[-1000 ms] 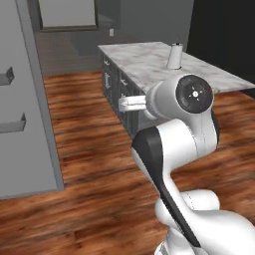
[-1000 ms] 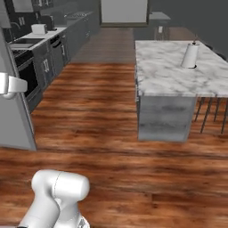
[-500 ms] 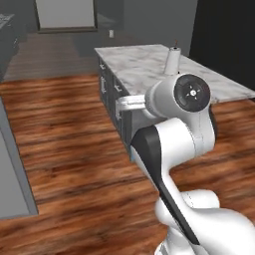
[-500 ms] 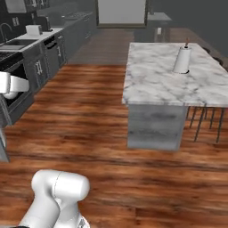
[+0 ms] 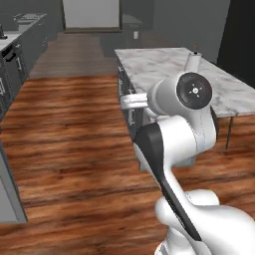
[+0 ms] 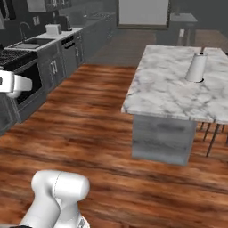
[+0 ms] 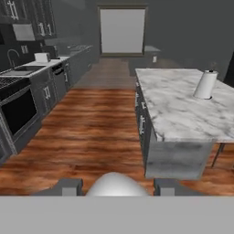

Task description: Pick the egg and butter from the fridge and place them by the bowl for mixing.

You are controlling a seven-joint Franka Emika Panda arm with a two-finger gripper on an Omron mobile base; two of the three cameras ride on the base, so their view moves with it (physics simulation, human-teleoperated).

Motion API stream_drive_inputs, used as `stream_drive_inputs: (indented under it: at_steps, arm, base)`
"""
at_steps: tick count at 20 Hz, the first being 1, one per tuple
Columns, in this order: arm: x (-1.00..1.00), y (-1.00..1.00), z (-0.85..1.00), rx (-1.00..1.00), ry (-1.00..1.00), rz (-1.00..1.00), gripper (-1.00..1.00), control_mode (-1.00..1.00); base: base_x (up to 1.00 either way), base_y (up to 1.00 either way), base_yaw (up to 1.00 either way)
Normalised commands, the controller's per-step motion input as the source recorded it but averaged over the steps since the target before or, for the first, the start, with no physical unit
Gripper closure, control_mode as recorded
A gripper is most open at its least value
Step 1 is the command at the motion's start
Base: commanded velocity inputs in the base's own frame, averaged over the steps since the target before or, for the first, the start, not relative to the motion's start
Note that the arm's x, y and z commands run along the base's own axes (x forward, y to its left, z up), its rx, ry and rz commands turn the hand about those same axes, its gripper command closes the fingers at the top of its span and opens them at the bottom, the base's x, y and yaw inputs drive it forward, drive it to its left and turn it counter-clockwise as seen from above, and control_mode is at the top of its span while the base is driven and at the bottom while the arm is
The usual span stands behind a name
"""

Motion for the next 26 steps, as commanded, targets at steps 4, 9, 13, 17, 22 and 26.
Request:
stream_drive_inputs:
  at_steps: [4, 9, 13, 17, 22, 26]
  arm:
    - [0.00, 0.00, 0.00, 0.00, 0.00, 0.00, 1.00, 1.00]
    - [0.00, 0.00, 0.00, 0.00, 0.00, 0.00, 1.00, 1.00]
    - [0.00, 0.00, 0.00, 0.00, 0.00, 0.00, 1.00, 1.00]
    - [0.00, 0.00, 0.00, 0.00, 0.00, 0.00, 1.00, 1.00]
    - [0.00, 0.00, 0.00, 0.00, 0.00, 0.00, 1.00, 1.00]
    - [0.00, 0.00, 0.00, 0.00, 0.00, 0.00, 1.00, 1.00]
  base:
    - [0.51, -0.04, 0.50]
    - [0.85, 0.00, 0.54]
    - [1.00, -0.21, 0.50]
    - [1.00, -0.45, 0.23]
    - [1.00, -0.22, 0.15]
    - [1.00, -0.01, 0.29]
